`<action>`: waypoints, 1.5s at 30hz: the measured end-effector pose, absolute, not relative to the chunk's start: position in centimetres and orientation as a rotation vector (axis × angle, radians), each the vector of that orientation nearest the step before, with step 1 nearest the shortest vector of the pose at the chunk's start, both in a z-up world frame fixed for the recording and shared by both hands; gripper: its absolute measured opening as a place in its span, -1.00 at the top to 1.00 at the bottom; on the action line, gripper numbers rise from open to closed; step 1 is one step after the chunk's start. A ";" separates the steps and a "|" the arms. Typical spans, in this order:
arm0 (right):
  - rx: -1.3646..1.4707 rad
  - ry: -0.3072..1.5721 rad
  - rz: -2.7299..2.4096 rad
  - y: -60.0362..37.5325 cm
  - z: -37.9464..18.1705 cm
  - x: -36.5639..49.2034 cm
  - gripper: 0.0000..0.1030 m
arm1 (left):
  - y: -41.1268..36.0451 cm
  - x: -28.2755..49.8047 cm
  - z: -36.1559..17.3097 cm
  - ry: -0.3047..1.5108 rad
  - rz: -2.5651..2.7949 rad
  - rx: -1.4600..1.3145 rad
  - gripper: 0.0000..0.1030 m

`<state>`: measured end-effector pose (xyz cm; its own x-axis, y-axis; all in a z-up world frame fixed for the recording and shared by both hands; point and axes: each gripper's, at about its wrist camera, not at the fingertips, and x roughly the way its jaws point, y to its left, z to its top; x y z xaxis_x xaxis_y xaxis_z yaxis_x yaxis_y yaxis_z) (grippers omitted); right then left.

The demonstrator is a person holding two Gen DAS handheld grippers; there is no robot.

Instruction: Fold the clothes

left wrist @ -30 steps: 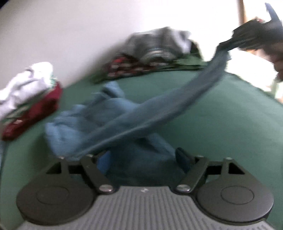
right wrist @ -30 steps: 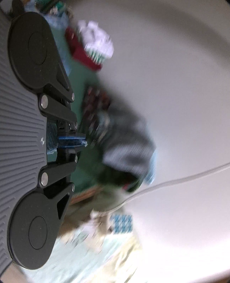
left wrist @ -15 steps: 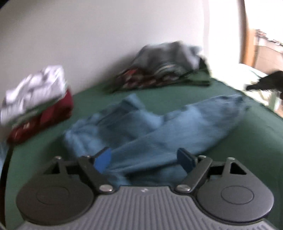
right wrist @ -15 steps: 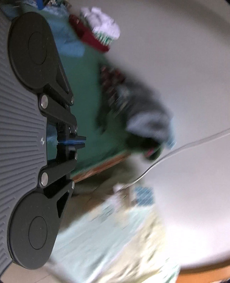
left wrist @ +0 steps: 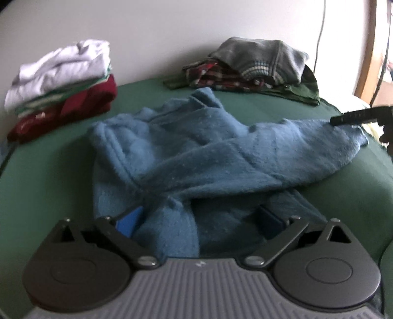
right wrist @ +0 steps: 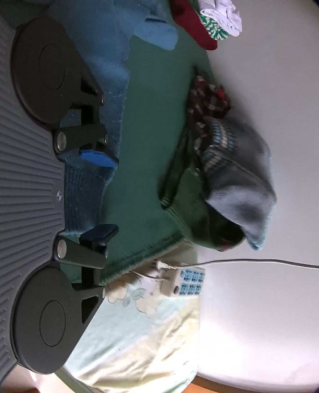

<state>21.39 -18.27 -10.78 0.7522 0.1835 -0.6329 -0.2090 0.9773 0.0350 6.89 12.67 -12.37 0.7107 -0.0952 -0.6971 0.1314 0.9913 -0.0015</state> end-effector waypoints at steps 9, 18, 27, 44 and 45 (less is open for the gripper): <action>-0.105 0.654 0.126 -20.2 -10.4 20.4 1.00 | 11.3 6.1 -11.5 0.757 -0.101 0.119 -0.96; 0.067 0.613 0.511 -13.8 -6.5 19.2 0.42 | 10.0 2.3 -8.8 0.725 -0.172 0.109 -0.88; -0.047 0.805 0.950 1.1 -8.4 19.5 0.54 | 15.2 -9.0 -6.3 0.801 0.055 0.007 -0.72; 0.148 0.891 1.139 -1.9 -3.4 13.7 0.16 | 13.8 -22.8 -10.2 0.946 0.139 -0.158 -0.55; 0.143 0.905 1.152 -1.8 -3.7 12.6 0.16 | 14.0 -22.8 -10.3 0.935 0.137 -0.167 -0.49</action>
<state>12.59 -1.77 -3.74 0.1072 0.8325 -0.5435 -0.7249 0.4396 0.5304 -22.79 13.95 -10.28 0.5865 0.0450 -0.8087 -0.1893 0.9784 -0.0828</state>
